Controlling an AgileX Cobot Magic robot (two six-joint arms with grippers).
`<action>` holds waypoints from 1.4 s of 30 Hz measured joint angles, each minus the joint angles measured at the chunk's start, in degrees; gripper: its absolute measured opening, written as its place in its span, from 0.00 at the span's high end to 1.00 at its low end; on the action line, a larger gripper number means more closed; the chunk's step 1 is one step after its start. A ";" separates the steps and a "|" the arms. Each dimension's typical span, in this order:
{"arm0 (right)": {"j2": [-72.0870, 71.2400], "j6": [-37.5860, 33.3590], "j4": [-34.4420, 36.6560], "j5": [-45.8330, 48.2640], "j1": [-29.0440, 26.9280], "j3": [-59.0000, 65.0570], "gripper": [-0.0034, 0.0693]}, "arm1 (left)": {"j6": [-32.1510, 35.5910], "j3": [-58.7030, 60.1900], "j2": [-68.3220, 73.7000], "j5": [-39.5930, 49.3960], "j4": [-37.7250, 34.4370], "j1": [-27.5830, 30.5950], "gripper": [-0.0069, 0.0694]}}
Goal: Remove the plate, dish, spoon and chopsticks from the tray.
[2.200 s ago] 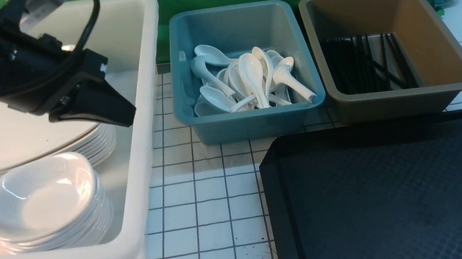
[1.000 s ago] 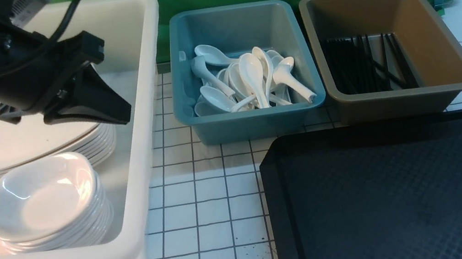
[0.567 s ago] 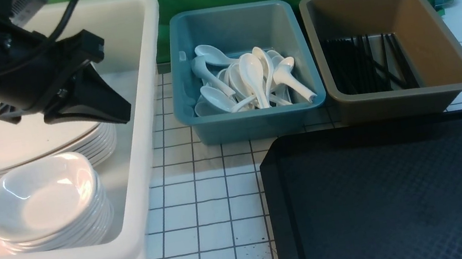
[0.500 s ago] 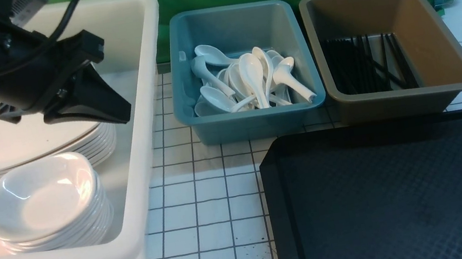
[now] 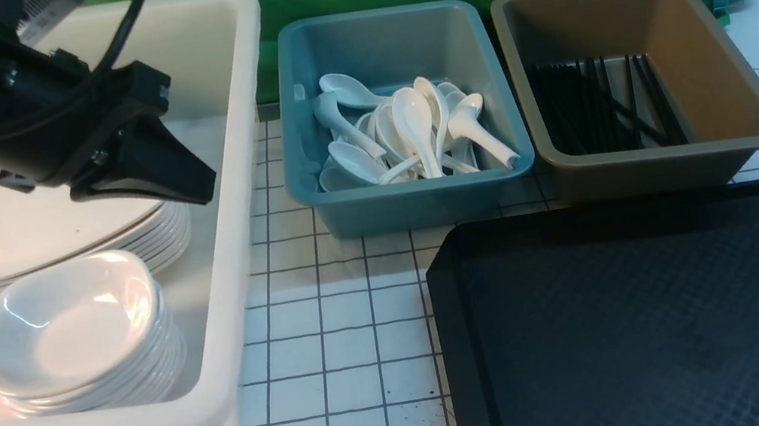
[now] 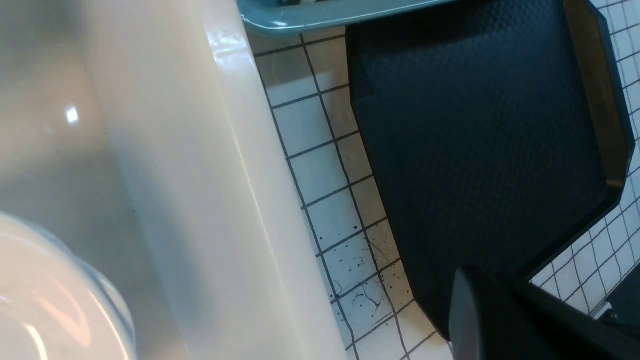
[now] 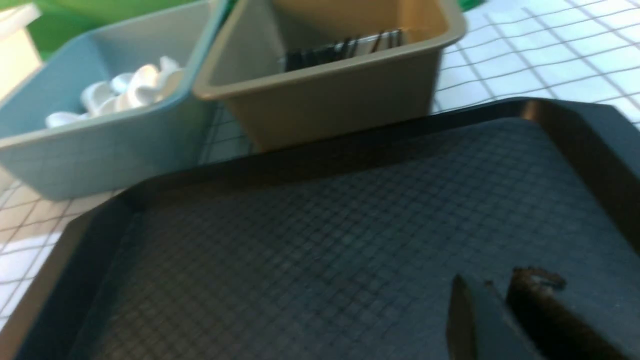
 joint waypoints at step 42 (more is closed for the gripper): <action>0.00 -16.60 0.19 0.37 -1.59 0.00 0.63 | 0.64 6.44 -31.18 0.36 10.42 0.00 0.90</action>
